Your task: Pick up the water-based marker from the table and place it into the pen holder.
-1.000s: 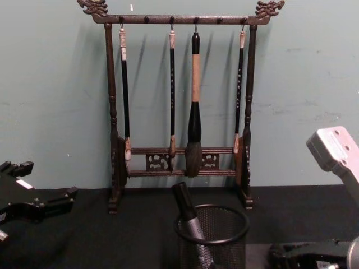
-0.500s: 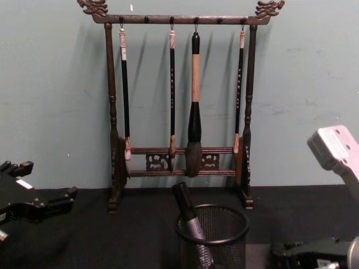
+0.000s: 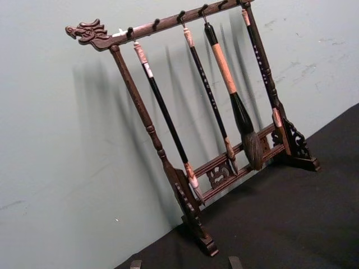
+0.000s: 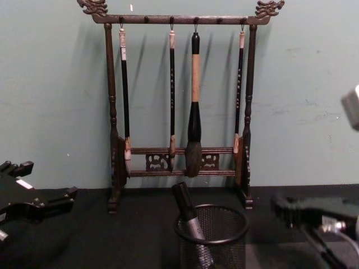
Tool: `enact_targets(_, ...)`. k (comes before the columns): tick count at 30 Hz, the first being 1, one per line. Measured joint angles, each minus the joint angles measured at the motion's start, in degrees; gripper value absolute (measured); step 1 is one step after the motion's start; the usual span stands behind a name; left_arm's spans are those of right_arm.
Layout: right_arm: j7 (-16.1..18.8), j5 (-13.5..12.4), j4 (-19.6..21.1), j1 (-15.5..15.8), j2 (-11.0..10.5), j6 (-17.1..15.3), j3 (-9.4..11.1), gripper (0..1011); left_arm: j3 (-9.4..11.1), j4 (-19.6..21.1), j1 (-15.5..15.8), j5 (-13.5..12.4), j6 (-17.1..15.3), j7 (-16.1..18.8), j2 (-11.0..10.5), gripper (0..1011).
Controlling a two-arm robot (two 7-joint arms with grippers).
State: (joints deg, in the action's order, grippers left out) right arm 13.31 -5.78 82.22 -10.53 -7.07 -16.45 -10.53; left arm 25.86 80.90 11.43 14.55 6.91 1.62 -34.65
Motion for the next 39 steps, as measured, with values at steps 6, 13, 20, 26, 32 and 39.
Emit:
enact_targets(6, 1.22, -2.15, 1.43, -0.28, -0.03, 4.12, 0.33, 231, 0.0, 0.0, 0.0, 0.0, 0.0, 0.0, 0.0, 1001)
enact_targets(13, 3.91, -5.72, 3.99, -2.82, 0.15, 7.74, -1.15, 231, 0.0, 0.0, 0.0, 0.0, 0.0, 0.0, 0.0, 1001)
enact_targets(20, 5.5, -7.48, 4.53, -3.71, 0.22, 8.31, -2.99, 231, 0.0, 0.0, 0.0, 0.0, 0.0, 0.0, 0.0, 1001)
enact_targets(26, 6.77, -8.45, 4.12, -4.42, 0.2, 9.04, -4.79, 231, 0.0, 0.0, 0.0, 0.0, 0.0, 0.0, 0.0, 1001)
enact_targets(32, 8.79, -9.99, 2.26, -5.75, 0.27, 10.4, -7.39, 231, 0.0, 0.0, 0.0, 0.0, 0.0, 0.0, 0.0, 1001)
enact_targets(39, 9.54, -11.23, 0.28, -6.76, 0.47, 10.96, -9.14, 231, 0.0, 0.0, 0.0, 0.0, 0.0, 0.0, 0.0, 1001)
